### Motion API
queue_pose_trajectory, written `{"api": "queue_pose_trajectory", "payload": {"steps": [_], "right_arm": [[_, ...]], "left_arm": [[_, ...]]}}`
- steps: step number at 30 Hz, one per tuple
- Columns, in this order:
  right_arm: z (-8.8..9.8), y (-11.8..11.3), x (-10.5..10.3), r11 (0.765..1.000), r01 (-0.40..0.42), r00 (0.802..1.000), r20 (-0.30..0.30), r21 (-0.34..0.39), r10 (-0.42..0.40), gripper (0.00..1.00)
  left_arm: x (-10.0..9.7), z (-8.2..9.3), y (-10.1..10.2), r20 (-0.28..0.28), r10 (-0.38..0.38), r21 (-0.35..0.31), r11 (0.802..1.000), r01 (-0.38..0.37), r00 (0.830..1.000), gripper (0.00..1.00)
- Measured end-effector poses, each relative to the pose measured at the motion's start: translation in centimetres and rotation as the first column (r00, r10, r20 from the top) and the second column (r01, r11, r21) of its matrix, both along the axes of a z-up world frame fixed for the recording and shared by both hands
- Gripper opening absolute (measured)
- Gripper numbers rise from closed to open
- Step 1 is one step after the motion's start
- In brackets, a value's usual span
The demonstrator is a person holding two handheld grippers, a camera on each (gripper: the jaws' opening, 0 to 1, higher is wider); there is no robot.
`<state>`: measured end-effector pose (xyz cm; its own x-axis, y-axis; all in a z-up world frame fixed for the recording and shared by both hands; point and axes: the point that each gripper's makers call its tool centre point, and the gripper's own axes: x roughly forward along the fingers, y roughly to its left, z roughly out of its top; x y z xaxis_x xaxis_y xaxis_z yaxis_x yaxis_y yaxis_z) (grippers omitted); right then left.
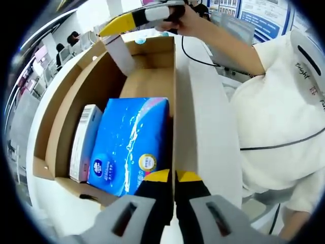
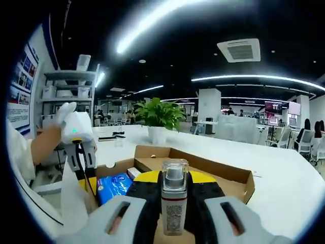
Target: Operate the shoe box by opening the lid, removing the specified soft item, and placing it in the target area until the item is outside and the box remains undamaged.
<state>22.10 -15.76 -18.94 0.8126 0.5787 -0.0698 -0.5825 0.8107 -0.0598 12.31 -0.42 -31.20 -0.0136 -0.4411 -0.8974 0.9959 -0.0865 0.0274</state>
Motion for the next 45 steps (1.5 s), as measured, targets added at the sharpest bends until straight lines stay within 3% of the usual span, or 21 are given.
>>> {"api": "queue_pose_trajectory", "payload": {"steps": [3,10,12,14,15,16,20,27,32,36,40,43,45], "right_arm": [[0.6,-0.8,0.1,0.997,0.056,0.995,0.081,-0.055,-0.051,0.18],[0.6,-0.6,-0.4,0.999,0.033,0.998,0.057,-0.032,-0.031,0.18],[0.8,-0.5,-0.7,1.0,0.025,0.997,0.07,-0.014,-0.024,0.18],[1.4,0.4,-1.6,0.999,-0.045,0.994,0.105,0.013,0.043,0.18],[2.2,0.4,-1.9,0.996,-0.051,0.991,0.129,0.077,0.041,0.18],[2.5,0.1,-2.2,0.995,-0.05,0.989,0.143,0.09,0.037,0.18],[2.7,-0.9,-2.2,0.997,0.009,0.99,0.14,0.073,-0.019,0.18],[3.8,-1.4,-3.3,0.996,-0.002,0.986,0.165,0.089,-0.013,0.18],[4.6,-1.4,-4.4,0.998,-0.012,0.981,0.195,0.063,0.0,0.18],[6.0,-1.3,-5.4,0.998,-0.034,0.976,0.216,0.057,0.021,0.18],[8.2,-1.8,-6.4,0.999,-0.004,0.972,0.234,0.052,-0.008,0.18],[8.7,-1.9,-6.6,0.999,0.005,0.973,0.232,0.041,-0.014,0.18],[8.7,-1.6,-6.8,0.998,-0.033,0.973,0.231,0.047,0.022,0.18]], "left_arm": [[0.0,0.0,0.0,-0.002,0.0,0.0,1.0,0.0,1.0,0.01],[0.1,0.0,0.0,0.003,-0.001,-0.003,1.0,0.001,1.0,0.01],[0.1,0.0,0.0,0.005,-0.003,-0.005,1.0,0.003,1.0,0.01],[0.1,0.0,0.0,0.004,-0.003,-0.004,1.0,0.003,1.0,0.01],[0.0,0.0,0.0,0.003,-0.003,-0.004,1.0,0.003,1.0,0.01],[0.0,0.0,0.0,0.003,-0.003,-0.004,1.0,0.003,1.0,0.01],[-0.5,-0.1,-0.1,0.008,-0.005,-0.006,1.0,0.005,1.0,0.01],[-0.3,-0.1,-0.1,0.009,-0.004,-0.006,1.0,0.004,1.0,0.01],[0.1,0.0,0.0,0.009,-0.005,-0.006,1.0,0.005,1.0,0.01],[0.3,0.1,0.0,0.006,-0.004,-0.005,1.0,0.004,1.0,0.01],[0.4,0.1,0.1,0.011,-0.005,-0.007,1.0,0.005,1.0,0.01],[0.5,0.1,0.1,0.009,-0.003,-0.006,1.0,0.003,1.0,0.01],[0.5,0.1,0.1,0.009,-0.004,-0.006,1.0,0.004,1.0,0.01]]}}
